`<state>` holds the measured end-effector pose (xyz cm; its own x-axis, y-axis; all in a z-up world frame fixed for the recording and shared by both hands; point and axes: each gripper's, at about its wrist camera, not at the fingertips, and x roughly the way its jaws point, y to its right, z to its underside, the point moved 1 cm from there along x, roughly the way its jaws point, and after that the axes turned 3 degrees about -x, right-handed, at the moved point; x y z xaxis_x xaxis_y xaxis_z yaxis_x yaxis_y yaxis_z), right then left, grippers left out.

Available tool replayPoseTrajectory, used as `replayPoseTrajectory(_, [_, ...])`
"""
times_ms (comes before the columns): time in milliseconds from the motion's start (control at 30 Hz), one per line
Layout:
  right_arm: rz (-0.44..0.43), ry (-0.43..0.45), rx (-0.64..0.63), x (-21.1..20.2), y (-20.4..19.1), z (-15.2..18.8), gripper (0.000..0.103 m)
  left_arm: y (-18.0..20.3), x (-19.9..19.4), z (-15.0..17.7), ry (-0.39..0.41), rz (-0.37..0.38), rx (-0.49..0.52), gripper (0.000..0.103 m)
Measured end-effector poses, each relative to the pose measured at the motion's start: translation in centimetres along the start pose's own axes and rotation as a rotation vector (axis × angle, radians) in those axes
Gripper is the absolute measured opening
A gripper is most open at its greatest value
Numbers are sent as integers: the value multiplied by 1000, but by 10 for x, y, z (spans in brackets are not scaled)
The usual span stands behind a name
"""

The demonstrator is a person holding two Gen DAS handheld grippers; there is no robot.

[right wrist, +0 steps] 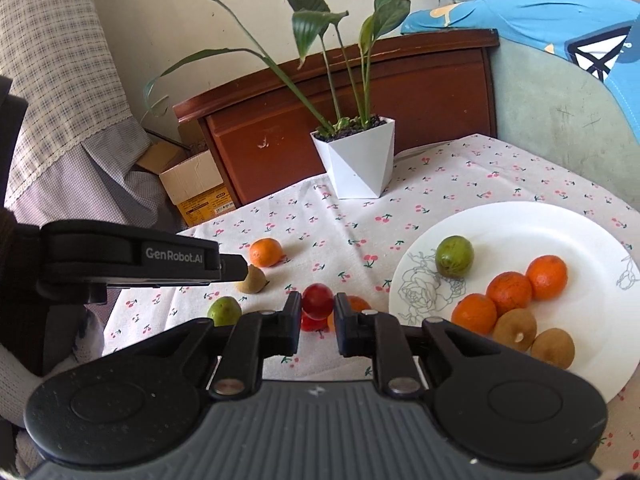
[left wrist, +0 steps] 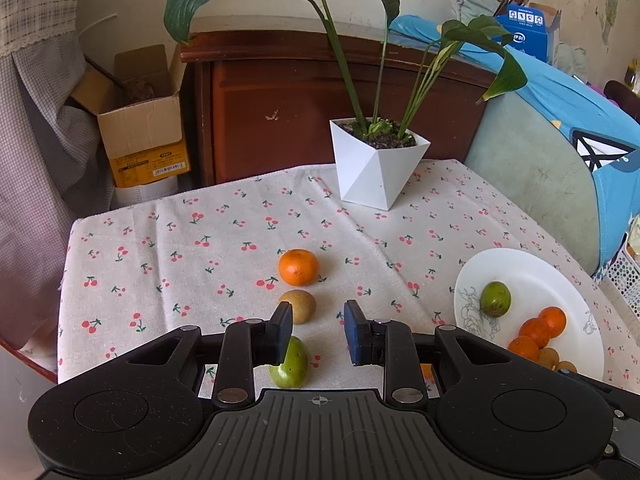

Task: Organize fruits
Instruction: 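Grasp the red cherry tomato with the right tool while the left tool grasps a green fruit, then carry the tomato onto the plate and release while the left tool places the green fruit there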

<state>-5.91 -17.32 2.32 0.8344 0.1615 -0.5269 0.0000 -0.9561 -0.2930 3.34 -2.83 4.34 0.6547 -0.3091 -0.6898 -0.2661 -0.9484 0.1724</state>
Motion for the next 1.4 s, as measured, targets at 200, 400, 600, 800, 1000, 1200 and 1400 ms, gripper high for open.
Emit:
replayPoseTrajectory(200, [38, 32, 30, -9, 15, -8, 17, 15, -3, -4, 18, 31, 7, 25])
replayPoseTrajectory(400, [77, 66, 44, -20, 29, -14, 17, 36, -4, -6, 28, 77, 27, 25])
replayPoseTrajectory(600, [126, 109, 94, -36, 51, -22, 17, 59, -5, -5, 38, 140, 64, 25])
replayPoseTrajectory(800, [179, 118, 170, -47, 75, -21, 17, 80, -2, -2, 29, 186, 90, 25])
replayPoseTrajectory(1000, [199, 109, 251, -53, 94, -16, 17, 89, -2, 3, 19, 202, 113, 26])
replayPoseTrajectory(1200, [191, 104, 313, -49, 100, -15, 17, 45, -17, 0, 14, 101, 122, 28])
replayPoseTrajectory(1400, [185, 90, 322, -44, 98, -12, 17, 9, -11, 17, -51, -15, 127, 28])
